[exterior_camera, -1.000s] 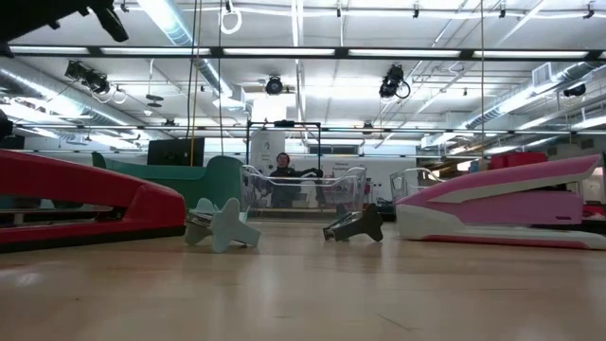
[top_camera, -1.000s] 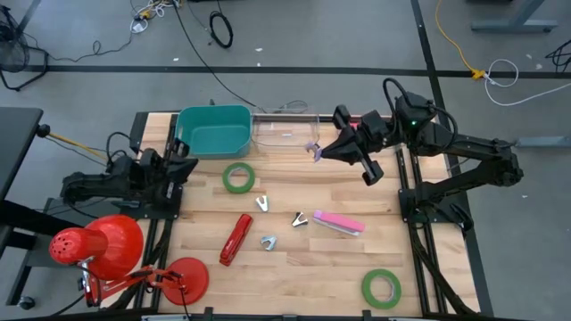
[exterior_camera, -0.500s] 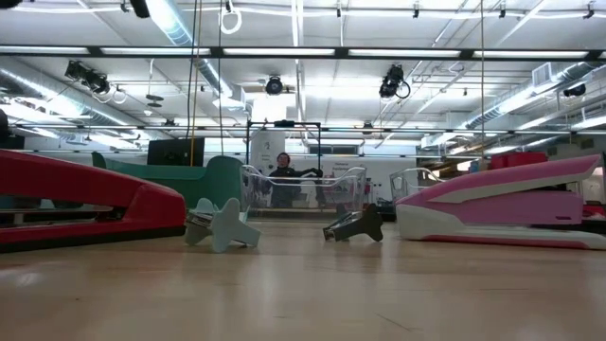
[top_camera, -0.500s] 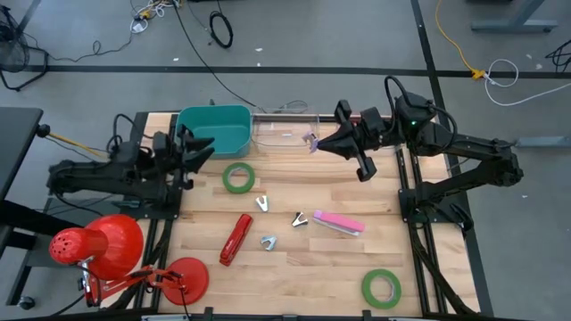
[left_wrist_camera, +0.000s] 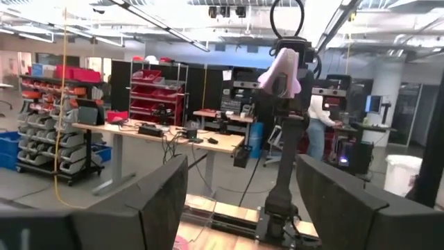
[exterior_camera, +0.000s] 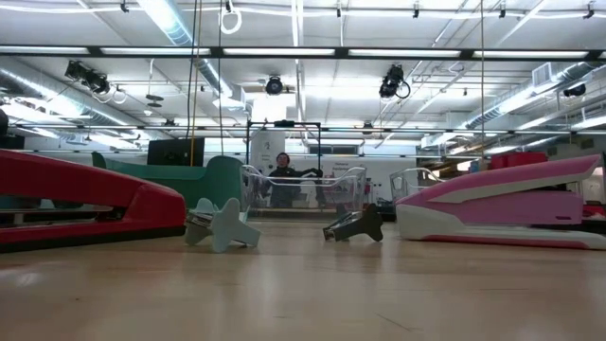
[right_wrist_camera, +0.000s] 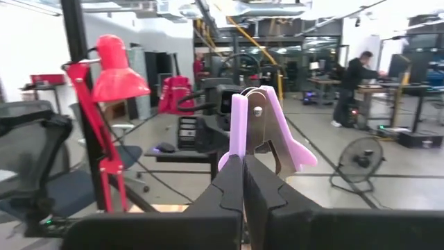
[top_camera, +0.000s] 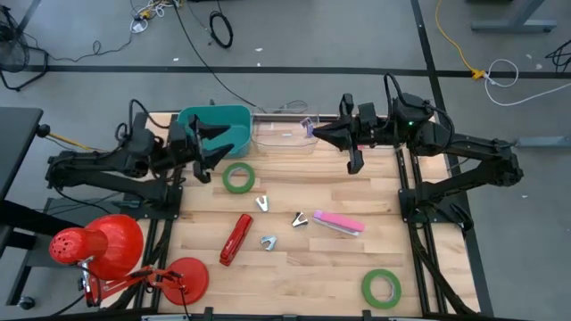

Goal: Pick and place Stapler, Stapler remover, tape
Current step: Put the purple staple remover into the blue bin

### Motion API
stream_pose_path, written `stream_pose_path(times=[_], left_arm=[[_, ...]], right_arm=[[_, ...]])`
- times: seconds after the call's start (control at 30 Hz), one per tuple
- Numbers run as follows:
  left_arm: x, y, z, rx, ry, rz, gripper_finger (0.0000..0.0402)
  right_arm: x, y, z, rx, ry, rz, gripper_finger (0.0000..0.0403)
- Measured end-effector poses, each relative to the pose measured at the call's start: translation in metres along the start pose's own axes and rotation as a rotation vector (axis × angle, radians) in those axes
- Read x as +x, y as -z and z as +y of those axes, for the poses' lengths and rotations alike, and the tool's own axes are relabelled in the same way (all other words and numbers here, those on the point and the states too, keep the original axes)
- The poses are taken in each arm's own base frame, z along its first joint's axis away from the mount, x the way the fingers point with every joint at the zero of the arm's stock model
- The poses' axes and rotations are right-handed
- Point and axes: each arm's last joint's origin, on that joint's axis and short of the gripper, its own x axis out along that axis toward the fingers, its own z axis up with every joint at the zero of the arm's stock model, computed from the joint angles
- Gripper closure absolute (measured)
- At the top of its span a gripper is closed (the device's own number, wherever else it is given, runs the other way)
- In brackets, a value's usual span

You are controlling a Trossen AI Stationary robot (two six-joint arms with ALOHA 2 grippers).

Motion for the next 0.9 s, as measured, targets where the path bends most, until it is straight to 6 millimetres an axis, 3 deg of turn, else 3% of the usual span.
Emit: stream_pose_path(times=[0.6,0.9], left_arm=[[0.086,0.004,-0.025,0.158,-0.047,0.1,0.0136],[0.129,0.002,-0.029,0.165,-0.081,0.1,0.0136]], right_arm=[[-0.002,0.012,-0.009,-0.028,0.318,0.121,0.0403],[-0.002,0.012,-0.009,-0.053,0.321,0.132,0.0403]])
